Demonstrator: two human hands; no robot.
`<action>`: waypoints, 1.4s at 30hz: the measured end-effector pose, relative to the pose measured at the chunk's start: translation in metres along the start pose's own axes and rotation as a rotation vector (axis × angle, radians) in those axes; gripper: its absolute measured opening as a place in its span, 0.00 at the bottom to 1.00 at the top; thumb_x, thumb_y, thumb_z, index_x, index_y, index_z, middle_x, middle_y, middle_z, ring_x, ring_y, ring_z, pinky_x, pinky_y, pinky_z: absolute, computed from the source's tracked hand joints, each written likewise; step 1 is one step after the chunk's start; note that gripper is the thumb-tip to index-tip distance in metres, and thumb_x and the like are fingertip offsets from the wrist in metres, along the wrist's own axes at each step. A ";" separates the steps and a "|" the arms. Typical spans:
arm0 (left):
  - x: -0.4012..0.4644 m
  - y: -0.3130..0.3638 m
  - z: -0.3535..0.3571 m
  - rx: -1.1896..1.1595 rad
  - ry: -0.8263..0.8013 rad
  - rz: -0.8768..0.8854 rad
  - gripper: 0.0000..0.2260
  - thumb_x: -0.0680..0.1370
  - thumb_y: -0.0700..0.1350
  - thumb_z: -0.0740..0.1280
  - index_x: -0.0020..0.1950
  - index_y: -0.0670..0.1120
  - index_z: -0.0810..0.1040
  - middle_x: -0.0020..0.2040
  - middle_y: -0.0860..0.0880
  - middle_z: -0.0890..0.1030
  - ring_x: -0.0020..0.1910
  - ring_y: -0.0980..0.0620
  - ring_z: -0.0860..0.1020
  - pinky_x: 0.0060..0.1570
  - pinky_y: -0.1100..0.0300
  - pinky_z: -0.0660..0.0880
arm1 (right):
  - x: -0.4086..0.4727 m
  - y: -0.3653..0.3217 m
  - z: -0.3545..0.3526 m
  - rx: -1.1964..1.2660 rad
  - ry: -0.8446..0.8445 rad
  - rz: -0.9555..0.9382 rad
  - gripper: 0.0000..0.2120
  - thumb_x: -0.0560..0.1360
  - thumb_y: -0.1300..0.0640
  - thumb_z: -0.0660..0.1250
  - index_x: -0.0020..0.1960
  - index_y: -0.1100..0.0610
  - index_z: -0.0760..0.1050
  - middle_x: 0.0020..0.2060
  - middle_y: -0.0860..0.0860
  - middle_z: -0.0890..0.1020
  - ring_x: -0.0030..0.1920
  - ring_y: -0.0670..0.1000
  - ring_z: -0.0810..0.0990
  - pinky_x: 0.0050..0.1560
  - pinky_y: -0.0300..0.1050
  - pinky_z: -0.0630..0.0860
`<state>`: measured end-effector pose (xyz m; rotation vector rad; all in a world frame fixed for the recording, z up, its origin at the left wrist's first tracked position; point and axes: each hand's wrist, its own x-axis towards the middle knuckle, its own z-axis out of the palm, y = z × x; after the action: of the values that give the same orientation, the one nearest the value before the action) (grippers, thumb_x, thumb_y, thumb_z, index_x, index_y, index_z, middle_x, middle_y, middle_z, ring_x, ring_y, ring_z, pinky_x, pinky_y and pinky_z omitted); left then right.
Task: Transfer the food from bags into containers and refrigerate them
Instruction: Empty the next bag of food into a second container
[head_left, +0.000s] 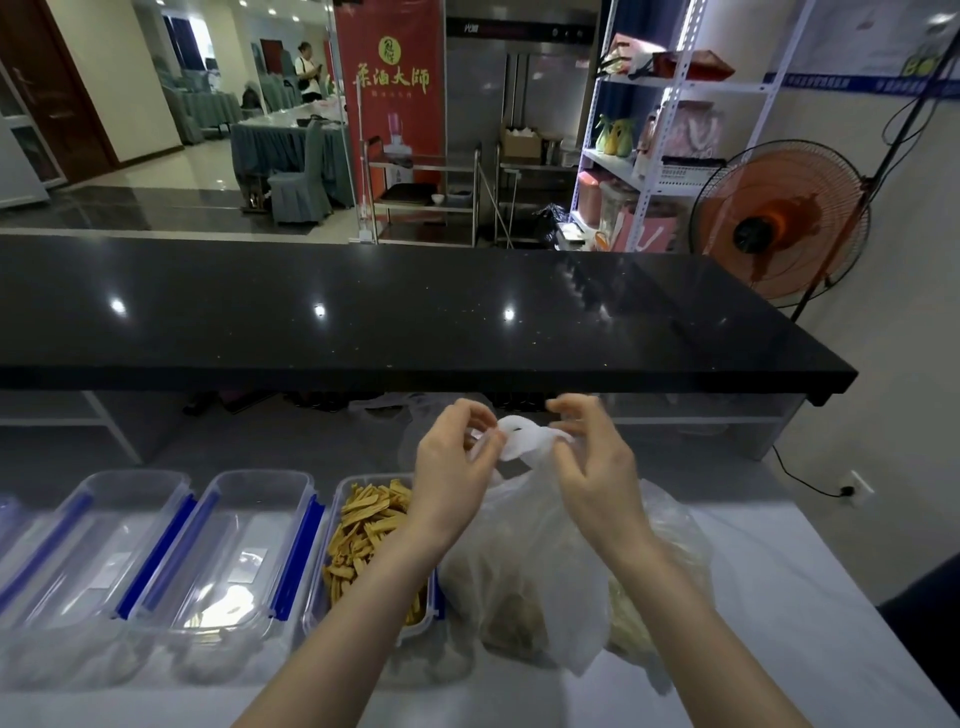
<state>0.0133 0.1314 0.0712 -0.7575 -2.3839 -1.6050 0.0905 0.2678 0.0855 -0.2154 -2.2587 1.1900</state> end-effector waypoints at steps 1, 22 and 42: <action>0.000 0.001 0.001 0.000 -0.013 0.035 0.05 0.77 0.43 0.68 0.50 0.52 0.76 0.46 0.55 0.78 0.46 0.60 0.77 0.43 0.68 0.75 | -0.002 -0.002 0.004 -0.068 -0.065 -0.077 0.15 0.77 0.57 0.64 0.63 0.48 0.71 0.56 0.42 0.75 0.56 0.38 0.73 0.53 0.29 0.71; -0.008 -0.004 -0.016 -0.115 -0.082 0.062 0.07 0.76 0.39 0.70 0.52 0.49 0.80 0.48 0.54 0.81 0.49 0.57 0.80 0.49 0.61 0.79 | 0.006 0.014 0.020 -0.292 -0.427 -0.041 0.22 0.74 0.43 0.67 0.67 0.39 0.67 0.56 0.41 0.76 0.56 0.42 0.75 0.52 0.35 0.72; -0.045 -0.044 -0.001 -0.030 -0.130 -0.257 0.05 0.79 0.41 0.65 0.47 0.51 0.77 0.41 0.50 0.81 0.36 0.55 0.80 0.37 0.54 0.79 | -0.010 0.031 -0.001 -0.297 -0.543 0.011 0.18 0.76 0.48 0.60 0.64 0.36 0.66 0.46 0.45 0.82 0.45 0.46 0.79 0.47 0.46 0.76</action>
<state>0.0300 0.1030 0.0176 -0.5978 -2.6475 -1.7386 0.0954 0.2826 0.0569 -0.0124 -2.9115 0.9961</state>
